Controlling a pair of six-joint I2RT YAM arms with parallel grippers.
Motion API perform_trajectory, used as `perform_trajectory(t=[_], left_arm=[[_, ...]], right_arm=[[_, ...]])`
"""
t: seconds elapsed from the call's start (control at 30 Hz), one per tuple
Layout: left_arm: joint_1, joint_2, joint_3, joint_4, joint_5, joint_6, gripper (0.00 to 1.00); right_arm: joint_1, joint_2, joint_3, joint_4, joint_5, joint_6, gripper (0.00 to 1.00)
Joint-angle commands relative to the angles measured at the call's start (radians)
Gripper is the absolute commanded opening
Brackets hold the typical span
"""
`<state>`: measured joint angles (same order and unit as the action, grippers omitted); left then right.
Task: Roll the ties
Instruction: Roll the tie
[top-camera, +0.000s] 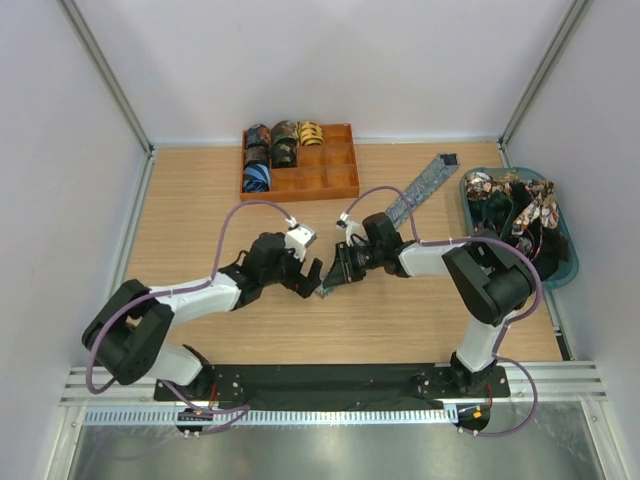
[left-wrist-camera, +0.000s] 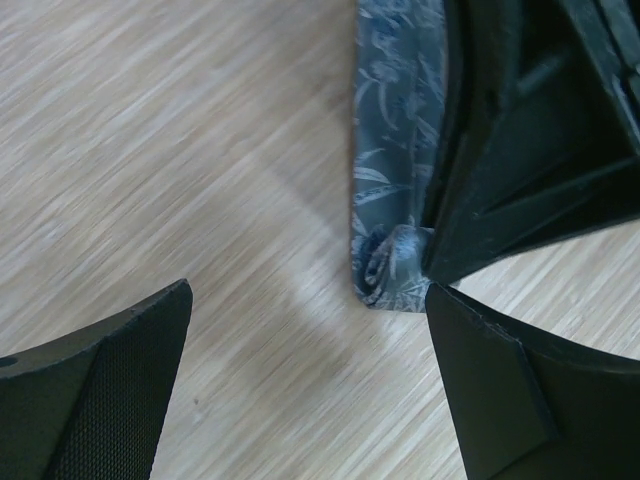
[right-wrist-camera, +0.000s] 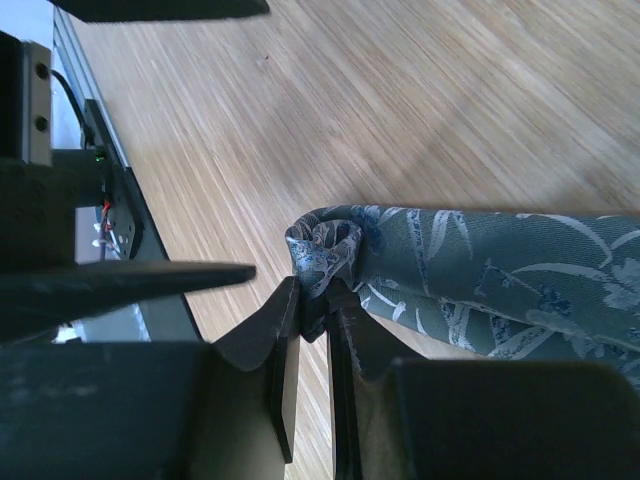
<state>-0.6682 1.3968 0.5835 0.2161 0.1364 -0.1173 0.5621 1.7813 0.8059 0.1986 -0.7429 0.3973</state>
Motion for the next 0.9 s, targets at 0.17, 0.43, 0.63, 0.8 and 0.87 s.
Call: perform_trajectory(t=[0.17, 0.43, 0.63, 0.8, 0.87], left_arm=[[-0.074, 0.108, 0.127, -0.066, 0.078, 0.189, 1.00], [-0.097, 0.195, 0.193, -0.119, 0.127, 0.238, 0.99], [-0.128, 0.277, 0.251, -0.187, 0.068, 0.257, 0.90], [-0.146, 0.312, 0.279, -0.213, 0.040, 0.271, 0.80], [-0.149, 0.321, 0.288, -0.236, 0.025, 0.269, 0.72]], right_arm=[[-0.030, 0.046, -0.008, 0.082, -0.053, 0.040, 0.07], [-0.050, 0.058, -0.013, 0.091, -0.053, 0.054, 0.07], [-0.056, 0.076, -0.004, 0.082, -0.053, 0.052, 0.07], [-0.059, 0.084, -0.001, 0.082, -0.053, 0.052, 0.06], [-0.060, 0.086, 0.001, 0.081, -0.055, 0.052, 0.07]])
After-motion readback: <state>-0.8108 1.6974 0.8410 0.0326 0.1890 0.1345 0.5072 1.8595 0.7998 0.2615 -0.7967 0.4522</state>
